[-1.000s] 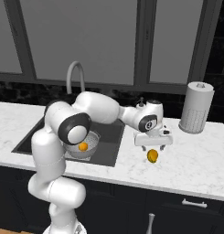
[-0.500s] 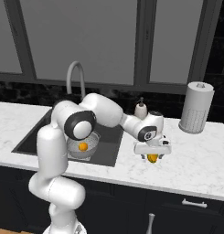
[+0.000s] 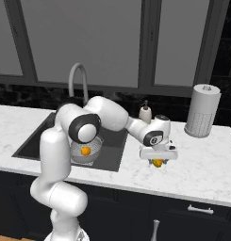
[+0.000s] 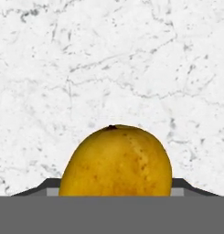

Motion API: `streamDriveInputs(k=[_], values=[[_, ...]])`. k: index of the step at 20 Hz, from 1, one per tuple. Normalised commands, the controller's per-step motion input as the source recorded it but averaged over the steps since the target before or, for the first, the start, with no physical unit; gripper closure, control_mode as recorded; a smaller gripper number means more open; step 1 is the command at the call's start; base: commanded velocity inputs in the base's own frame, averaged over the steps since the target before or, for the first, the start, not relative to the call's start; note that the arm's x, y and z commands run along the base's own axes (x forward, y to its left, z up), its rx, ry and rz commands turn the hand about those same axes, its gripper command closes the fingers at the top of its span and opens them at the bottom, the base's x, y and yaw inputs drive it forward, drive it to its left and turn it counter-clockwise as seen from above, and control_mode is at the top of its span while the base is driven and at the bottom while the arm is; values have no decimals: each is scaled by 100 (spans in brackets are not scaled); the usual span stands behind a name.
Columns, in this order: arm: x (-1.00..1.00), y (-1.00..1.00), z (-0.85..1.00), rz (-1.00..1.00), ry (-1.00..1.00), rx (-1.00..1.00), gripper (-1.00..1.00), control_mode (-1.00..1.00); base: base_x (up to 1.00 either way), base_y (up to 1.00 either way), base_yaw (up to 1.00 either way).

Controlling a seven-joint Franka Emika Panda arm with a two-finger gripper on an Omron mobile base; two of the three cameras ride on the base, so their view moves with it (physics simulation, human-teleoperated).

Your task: Put the colander in the sink, put the mango, orange in the colander, and turn on the sink faucet and pour water over the colander.

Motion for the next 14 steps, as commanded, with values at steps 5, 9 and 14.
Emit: streamDriveInputs(k=[5,9,14], values=[[-14,17,17,0,-15,0,100,-100,0,0,0],[-13,65,50,1,-19,0,100,-100,0,0,0],[0,99,26,5,-12,0,100,-100,0,0,0]])
